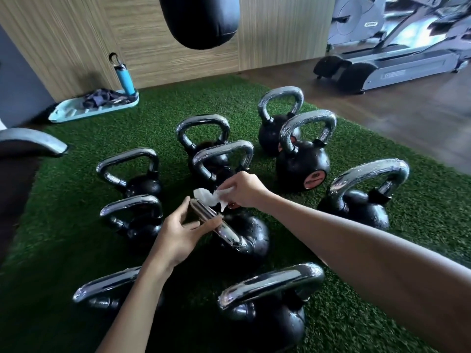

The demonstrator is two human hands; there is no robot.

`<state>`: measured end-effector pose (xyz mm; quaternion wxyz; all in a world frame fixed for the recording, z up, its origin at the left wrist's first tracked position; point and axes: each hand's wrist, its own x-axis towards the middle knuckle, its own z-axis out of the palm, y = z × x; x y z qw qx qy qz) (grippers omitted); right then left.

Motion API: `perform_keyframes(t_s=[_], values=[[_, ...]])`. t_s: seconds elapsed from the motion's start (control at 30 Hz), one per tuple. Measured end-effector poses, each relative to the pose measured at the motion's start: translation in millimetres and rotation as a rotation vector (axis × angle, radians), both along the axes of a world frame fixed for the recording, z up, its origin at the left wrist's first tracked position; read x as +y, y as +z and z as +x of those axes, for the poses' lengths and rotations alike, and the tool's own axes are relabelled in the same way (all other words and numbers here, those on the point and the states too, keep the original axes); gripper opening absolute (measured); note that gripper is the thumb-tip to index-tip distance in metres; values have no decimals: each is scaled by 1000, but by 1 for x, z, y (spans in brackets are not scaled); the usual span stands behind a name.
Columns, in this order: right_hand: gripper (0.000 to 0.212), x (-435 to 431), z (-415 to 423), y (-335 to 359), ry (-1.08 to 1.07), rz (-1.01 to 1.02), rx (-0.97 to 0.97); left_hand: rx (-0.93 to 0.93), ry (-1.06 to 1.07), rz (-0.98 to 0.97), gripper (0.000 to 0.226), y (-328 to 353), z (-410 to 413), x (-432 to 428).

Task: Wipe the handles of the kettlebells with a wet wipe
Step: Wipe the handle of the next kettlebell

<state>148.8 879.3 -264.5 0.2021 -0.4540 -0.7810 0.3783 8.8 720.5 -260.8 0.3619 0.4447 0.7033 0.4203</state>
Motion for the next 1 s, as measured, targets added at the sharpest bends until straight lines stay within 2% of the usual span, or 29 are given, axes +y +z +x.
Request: perform_keyframes(t_s=[0.07,0.2,0.33,0.4,0.47,0.57,0.67,0.83,0.9,0.93,1.0], values=[[15,1,-9,-4,96,70,-119,-17,4,19,127,-1,-2,1],[29,0,-13,-7,264,62,-224,-52,35,45,116,-1,-2,-1],[43,6,-12,-15,361,110,-199,-47,47,63,111,-8,-13,-6],[38,6,-14,-15,387,160,-171,-43,38,52,113,-9,-19,-6],[27,5,-21,-15,357,188,-139,-31,24,34,120,-8,-23,-7],[20,3,-29,-22,245,201,-75,-24,25,23,141,-6,-26,-10],[15,-2,-35,-24,163,129,-50,-33,29,11,135,-10,-28,-13],[22,0,-36,-16,202,-135,-120,-16,33,13,130,-17,-36,-11],[39,1,-39,-14,147,-237,-88,-3,30,6,132,-17,-38,-8],[47,1,-41,-16,129,-221,-100,9,28,0,134,-17,-39,-8],[37,-1,-43,-22,136,-101,-104,46,25,-4,136,-16,-39,-7]])
